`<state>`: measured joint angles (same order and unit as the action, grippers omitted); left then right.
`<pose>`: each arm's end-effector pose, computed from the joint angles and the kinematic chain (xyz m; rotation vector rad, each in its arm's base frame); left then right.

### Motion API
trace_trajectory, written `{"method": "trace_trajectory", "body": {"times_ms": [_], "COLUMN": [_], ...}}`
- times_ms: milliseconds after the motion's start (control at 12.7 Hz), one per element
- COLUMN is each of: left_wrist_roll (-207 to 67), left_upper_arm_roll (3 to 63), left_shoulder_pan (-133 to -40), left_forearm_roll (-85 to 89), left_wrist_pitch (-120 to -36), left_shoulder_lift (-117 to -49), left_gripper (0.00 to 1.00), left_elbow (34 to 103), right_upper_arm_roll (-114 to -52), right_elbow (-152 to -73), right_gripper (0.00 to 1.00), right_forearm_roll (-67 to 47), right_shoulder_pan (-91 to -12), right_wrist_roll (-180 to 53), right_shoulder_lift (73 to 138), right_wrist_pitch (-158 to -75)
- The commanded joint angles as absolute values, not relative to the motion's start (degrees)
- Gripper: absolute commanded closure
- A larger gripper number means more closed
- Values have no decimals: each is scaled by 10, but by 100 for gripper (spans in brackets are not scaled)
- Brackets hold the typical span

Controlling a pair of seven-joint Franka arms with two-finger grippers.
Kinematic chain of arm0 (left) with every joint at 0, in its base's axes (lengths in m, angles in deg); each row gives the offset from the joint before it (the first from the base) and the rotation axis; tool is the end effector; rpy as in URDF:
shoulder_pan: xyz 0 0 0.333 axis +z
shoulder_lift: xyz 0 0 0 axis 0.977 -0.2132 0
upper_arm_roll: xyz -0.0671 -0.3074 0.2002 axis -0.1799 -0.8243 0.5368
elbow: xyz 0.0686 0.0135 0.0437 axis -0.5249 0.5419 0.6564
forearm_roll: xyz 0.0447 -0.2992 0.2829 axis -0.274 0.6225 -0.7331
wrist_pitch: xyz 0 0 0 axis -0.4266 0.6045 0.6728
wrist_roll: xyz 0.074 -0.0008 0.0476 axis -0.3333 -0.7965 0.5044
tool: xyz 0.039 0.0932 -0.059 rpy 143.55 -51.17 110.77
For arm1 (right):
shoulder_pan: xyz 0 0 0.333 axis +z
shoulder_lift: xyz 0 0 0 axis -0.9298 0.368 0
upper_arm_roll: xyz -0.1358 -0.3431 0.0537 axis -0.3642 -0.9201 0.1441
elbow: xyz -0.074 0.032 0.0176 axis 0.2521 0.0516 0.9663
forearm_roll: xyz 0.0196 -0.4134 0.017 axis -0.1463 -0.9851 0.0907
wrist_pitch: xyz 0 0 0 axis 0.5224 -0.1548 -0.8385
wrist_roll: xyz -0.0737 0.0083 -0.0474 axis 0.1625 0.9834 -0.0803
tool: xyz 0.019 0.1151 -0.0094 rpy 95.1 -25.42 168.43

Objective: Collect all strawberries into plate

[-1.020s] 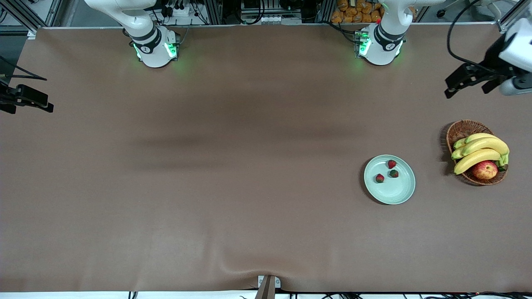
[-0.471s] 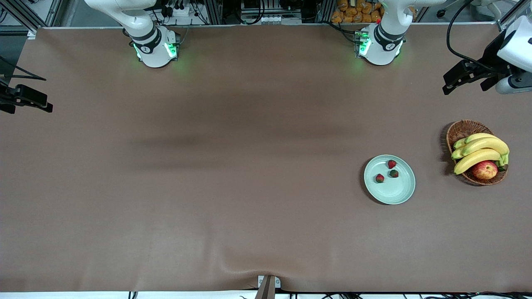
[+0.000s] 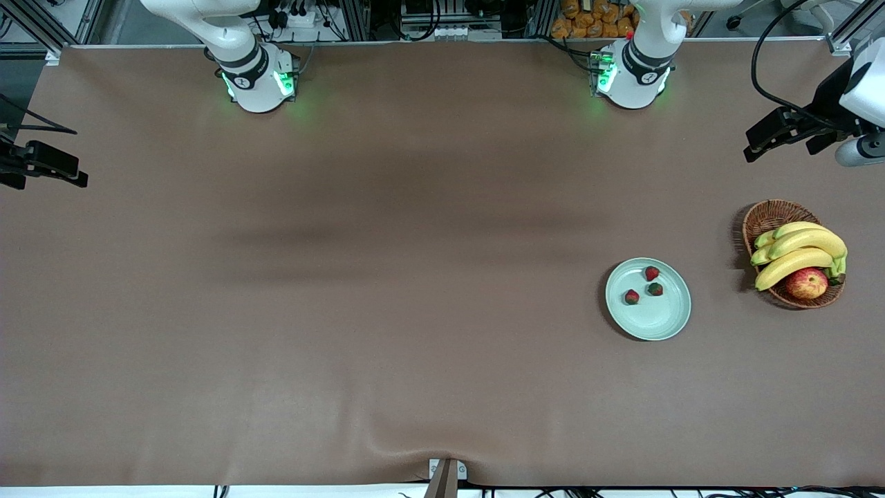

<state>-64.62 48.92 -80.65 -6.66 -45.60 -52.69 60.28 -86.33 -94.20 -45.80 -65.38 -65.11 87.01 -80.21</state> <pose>0.5332 -0.0489 0.6999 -3.1297 -0.1918 0.0417 0.5864 -0.0518 0.6805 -3.1220 -0.0335 0.1873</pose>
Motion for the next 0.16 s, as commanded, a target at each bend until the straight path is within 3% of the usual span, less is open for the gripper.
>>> {"method": "trace_trajectory", "body": {"times_ms": [0, 78], "left_wrist_roll": [-651, -651], "left_upper_arm_roll": [492, 492], "left_shoulder_pan": [-809, -813], "left_forearm_roll": [-59, -60], "left_wrist_pitch": [-433, -433], "left_shoulder_lift": [-542, -542], "left_gripper": [0, 0], "left_elbow": [570, 570], "right_upper_arm_roll": [-863, -863], "right_elbow": [-943, -943], "right_gripper": [0, 0], "right_forearm_roll": [-470, -470], "right_shoulder_pan": [-652, -653], "right_wrist_roll": [-646, -646], "right_shoulder_lift": [865, 865], "right_wrist_pitch": [-801, -801]}}
